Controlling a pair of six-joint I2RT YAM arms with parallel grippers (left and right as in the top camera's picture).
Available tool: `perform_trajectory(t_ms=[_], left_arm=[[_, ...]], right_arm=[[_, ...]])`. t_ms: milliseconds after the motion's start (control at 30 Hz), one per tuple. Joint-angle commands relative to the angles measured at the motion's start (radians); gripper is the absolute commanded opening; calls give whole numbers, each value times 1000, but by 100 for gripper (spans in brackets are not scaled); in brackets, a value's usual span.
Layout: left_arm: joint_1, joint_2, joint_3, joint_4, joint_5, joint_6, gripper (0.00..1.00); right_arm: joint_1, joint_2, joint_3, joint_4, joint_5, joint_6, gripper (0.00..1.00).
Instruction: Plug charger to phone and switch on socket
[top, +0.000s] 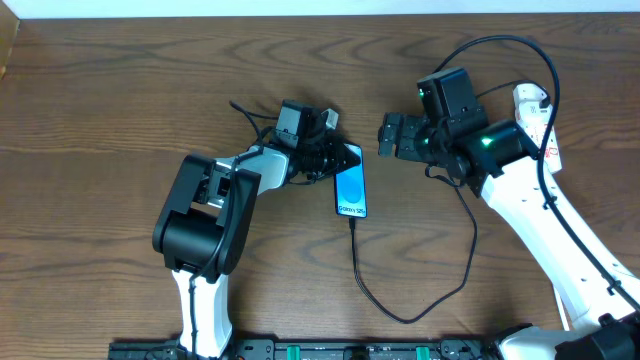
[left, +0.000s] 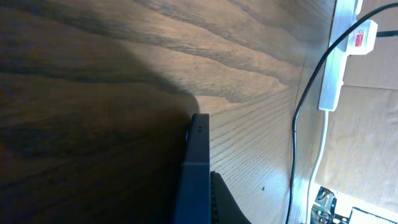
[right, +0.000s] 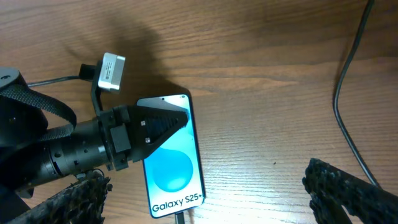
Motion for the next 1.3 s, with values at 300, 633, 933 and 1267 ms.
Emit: perform_trajectory(t_ms=[300, 633, 933, 1267], left_arm=[[0, 10, 12, 6, 3, 13, 8], [0, 10, 12, 5, 4, 13, 14], [0, 10, 12, 5, 4, 13, 29], [0, 10, 13, -6, 3, 13, 48]], right_arm=[[6, -8, 7, -2, 20, -13, 99], [6, -8, 7, -2, 20, -13, 99], [6, -8, 7, -1, 20, -12, 99], [6, -8, 7, -2, 19, -12, 99]])
